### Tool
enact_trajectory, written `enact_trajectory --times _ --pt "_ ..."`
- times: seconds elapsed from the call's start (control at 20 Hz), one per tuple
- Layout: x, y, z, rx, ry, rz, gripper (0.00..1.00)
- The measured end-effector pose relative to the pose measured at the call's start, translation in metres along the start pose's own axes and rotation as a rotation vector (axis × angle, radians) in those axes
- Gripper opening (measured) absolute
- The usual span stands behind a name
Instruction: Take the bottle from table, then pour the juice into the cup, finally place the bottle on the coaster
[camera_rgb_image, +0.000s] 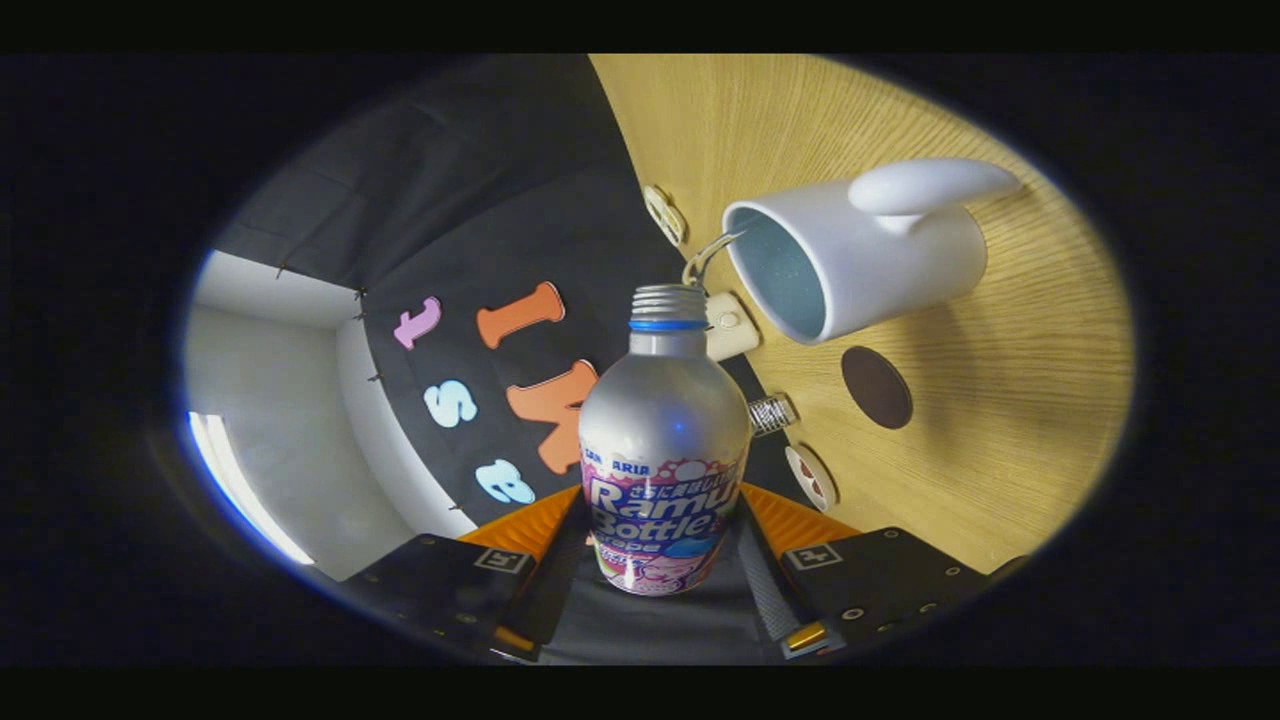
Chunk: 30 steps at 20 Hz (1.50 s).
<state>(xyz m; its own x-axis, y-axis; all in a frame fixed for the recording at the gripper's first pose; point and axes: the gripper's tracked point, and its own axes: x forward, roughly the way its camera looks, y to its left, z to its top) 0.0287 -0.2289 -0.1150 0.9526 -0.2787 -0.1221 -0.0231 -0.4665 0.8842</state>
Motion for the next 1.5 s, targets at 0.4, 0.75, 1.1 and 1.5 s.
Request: enact_trajectory --times 0.4,0.75,1.1,1.5 --pt "0.000 -0.001 0.001 0.024 0.000 0.006 0.77" --pt "0.001 -0.001 -0.004 0.050 0.007 0.007 0.77" --pt "0.001 0.000 -0.011 0.071 0.017 0.012 0.77" --pt "0.006 -0.003 -0.017 0.103 0.023 0.024 0.77"
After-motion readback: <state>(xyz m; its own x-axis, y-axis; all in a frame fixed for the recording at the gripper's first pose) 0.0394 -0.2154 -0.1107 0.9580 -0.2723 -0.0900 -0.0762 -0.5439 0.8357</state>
